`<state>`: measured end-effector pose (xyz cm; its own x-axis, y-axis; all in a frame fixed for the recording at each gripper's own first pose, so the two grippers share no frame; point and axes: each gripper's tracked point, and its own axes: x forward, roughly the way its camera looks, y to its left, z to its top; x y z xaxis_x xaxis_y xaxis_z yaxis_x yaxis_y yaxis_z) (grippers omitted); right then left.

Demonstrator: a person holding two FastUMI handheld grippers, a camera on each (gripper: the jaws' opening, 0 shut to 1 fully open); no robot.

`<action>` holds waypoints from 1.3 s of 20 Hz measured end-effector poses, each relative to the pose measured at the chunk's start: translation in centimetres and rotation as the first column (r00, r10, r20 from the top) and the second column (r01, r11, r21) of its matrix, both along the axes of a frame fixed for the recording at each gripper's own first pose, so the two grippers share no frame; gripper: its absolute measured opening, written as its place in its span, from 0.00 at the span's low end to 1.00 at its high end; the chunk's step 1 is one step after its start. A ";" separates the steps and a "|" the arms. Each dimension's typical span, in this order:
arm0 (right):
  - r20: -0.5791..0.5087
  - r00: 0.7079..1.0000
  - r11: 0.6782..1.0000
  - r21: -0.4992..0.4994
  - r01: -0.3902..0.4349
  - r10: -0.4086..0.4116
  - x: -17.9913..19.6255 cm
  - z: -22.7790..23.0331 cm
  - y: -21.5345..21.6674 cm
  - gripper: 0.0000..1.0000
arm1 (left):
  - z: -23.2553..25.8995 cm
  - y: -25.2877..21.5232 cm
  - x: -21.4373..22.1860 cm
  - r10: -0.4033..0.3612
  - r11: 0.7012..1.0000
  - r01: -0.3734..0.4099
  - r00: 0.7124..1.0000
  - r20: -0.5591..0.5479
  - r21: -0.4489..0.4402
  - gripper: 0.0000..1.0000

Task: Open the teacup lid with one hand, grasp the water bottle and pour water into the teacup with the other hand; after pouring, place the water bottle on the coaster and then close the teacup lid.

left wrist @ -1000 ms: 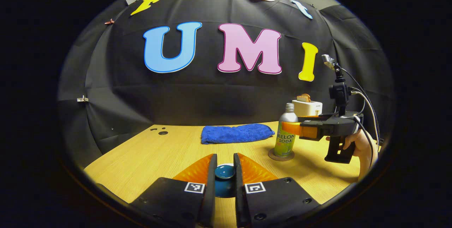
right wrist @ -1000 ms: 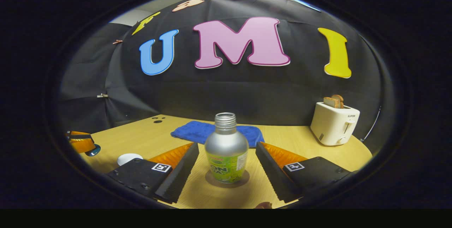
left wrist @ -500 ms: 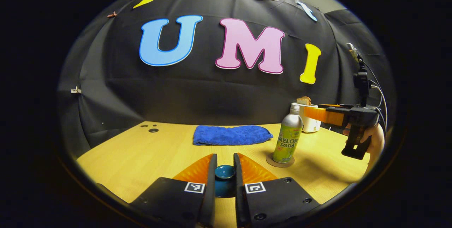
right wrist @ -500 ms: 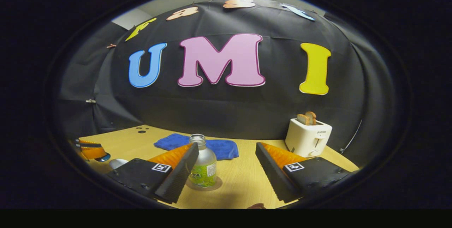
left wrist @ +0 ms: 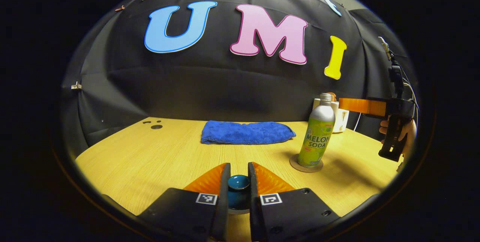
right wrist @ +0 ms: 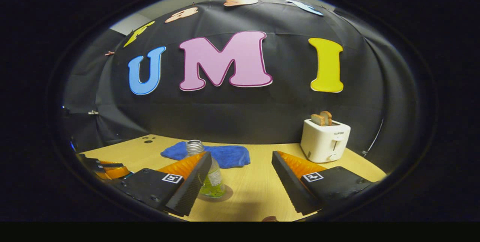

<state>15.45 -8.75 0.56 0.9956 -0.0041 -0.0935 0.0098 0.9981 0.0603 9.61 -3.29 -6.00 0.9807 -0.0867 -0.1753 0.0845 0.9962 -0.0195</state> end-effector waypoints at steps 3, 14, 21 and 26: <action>-0.007 1.000 1.000 -0.018 -0.007 0.007 0.2 -0.4 0.4 0.99 | -0.6 -0.3 0.1 -0.008 1.000 0.008 1.000 -0.013 -0.012 0.27; 0.000 0.999 0.999 0.000 -0.033 0.033 0.2 -0.2 1.3 1.00 | -0.6 -0.2 0.0 0.011 0.999 -0.009 1.000 -0.026 0.041 0.36; 0.021 0.999 0.999 -0.021 -0.047 0.047 -0.4 0.9 2.1 1.00 | 3.9 0.3 -2.4 0.053 0.997 -0.059 0.993 0.105 0.046 0.98; 0.028 0.989 0.990 -0.001 -0.143 0.143 -3.1 1.1 5.0 0.99 | 8.1 0.5 -5.3 0.107 0.993 -0.117 0.972 0.208 0.034 0.98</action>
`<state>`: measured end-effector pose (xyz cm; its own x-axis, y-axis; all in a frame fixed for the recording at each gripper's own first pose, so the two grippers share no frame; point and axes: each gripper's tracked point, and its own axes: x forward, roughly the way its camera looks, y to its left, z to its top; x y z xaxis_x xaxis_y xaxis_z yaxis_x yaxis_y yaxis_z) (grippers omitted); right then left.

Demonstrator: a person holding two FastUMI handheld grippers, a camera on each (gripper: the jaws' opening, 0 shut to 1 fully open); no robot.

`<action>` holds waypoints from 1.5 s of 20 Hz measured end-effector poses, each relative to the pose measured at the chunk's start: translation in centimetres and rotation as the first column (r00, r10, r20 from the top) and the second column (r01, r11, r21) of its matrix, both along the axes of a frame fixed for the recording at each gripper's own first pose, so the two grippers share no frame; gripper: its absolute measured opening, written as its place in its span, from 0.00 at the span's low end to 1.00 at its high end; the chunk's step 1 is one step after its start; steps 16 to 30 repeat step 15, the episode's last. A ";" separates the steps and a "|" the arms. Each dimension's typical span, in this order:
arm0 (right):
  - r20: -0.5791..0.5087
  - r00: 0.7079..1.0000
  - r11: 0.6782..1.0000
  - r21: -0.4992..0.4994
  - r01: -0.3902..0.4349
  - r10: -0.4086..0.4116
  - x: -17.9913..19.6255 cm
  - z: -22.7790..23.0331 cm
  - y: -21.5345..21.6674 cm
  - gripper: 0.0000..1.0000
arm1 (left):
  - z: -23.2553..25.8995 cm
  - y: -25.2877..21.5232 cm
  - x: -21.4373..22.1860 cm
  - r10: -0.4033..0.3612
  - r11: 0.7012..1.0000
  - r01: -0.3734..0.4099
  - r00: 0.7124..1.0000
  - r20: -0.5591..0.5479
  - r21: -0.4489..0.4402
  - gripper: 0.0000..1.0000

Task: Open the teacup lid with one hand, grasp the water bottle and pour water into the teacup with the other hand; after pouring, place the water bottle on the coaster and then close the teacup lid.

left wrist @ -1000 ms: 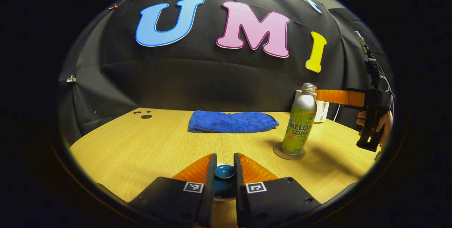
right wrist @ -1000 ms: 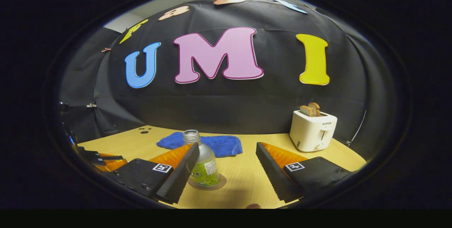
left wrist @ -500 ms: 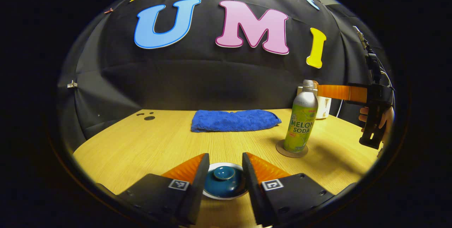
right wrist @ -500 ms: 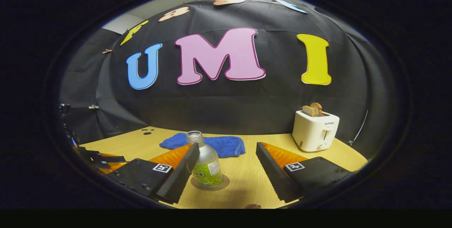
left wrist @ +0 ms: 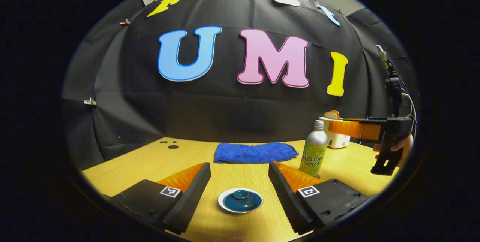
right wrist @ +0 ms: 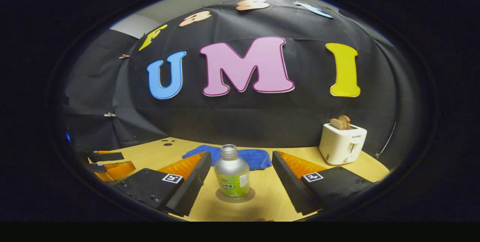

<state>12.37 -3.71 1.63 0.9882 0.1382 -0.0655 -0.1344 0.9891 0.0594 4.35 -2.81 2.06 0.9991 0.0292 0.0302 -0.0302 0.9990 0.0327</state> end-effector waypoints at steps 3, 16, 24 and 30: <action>-0.009 1.000 0.998 -0.059 0.014 -0.015 -2.6 -0.6 -0.6 0.99 | 2.7 -0.6 -2.5 0.014 1.000 -0.014 0.997 0.072 -0.005 0.97; 0.088 0.989 0.993 0.039 0.113 -0.116 -16.2 1.3 -4.3 0.99 | 2.1 -3.0 -11.8 -0.054 0.996 0.060 0.994 0.097 -0.060 0.98; 0.088 0.989 0.993 0.039 0.113 -0.116 -16.2 1.3 -4.3 0.99 | 2.1 -3.0 -11.8 -0.054 0.996 0.060 0.994 0.097 -0.060 0.98; 0.088 0.989 0.993 0.039 0.113 -0.116 -16.2 1.3 -4.3 0.99 | 2.1 -3.0 -11.8 -0.054 0.996 0.060 0.994 0.097 -0.060 0.98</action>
